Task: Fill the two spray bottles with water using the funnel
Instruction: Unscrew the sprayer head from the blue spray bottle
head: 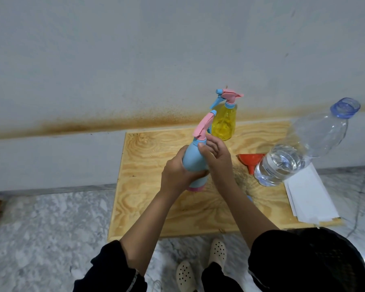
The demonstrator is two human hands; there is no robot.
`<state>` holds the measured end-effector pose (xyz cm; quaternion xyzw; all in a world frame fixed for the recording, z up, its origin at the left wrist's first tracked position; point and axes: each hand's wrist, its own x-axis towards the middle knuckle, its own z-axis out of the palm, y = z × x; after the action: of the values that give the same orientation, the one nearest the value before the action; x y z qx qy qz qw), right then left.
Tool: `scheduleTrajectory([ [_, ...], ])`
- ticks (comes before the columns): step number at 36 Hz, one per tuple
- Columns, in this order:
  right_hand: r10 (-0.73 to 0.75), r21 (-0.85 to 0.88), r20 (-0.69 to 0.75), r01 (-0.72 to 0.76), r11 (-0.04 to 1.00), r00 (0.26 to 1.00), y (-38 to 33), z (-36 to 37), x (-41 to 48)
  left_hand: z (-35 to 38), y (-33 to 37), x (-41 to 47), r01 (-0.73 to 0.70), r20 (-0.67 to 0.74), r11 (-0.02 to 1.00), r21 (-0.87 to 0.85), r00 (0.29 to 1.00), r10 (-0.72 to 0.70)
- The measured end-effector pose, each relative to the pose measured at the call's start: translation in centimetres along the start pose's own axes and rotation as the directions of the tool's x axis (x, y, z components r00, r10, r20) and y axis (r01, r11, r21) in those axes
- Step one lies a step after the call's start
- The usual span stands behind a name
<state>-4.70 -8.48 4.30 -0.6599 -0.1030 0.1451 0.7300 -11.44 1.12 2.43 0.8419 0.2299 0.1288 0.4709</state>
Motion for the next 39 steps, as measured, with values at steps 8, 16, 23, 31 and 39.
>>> scheduleTrajectory([
  [8,-0.106,-0.177,-0.002,0.104,0.979,0.994,-0.2,-0.1,0.1,0.6,0.0,-0.5,-0.037,-0.021,0.999,0.001,0.999,0.037],
  [16,-0.196,-0.309,-0.041,0.175,0.935,0.98,-0.5,0.0,0.3,0.9,-0.7,-0.6,-0.092,-0.016,0.991,0.095,0.995,0.094],
  [23,-0.228,-0.363,-0.043,0.197,0.911,0.973,-0.3,-0.4,0.4,0.8,-0.7,-1.1,-0.108,0.009,0.988,0.111,0.994,0.108],
  [31,-0.094,-0.206,0.001,0.092,0.974,0.996,-1.6,-0.5,1.0,0.6,-1.0,-0.9,-0.091,0.046,0.987,0.131,0.995,0.086],
  [39,-0.055,0.019,0.031,0.055,0.998,0.998,-3.7,-1.3,3.0,0.4,-2.5,-0.9,-0.016,0.112,0.997,0.069,0.994,0.008],
])
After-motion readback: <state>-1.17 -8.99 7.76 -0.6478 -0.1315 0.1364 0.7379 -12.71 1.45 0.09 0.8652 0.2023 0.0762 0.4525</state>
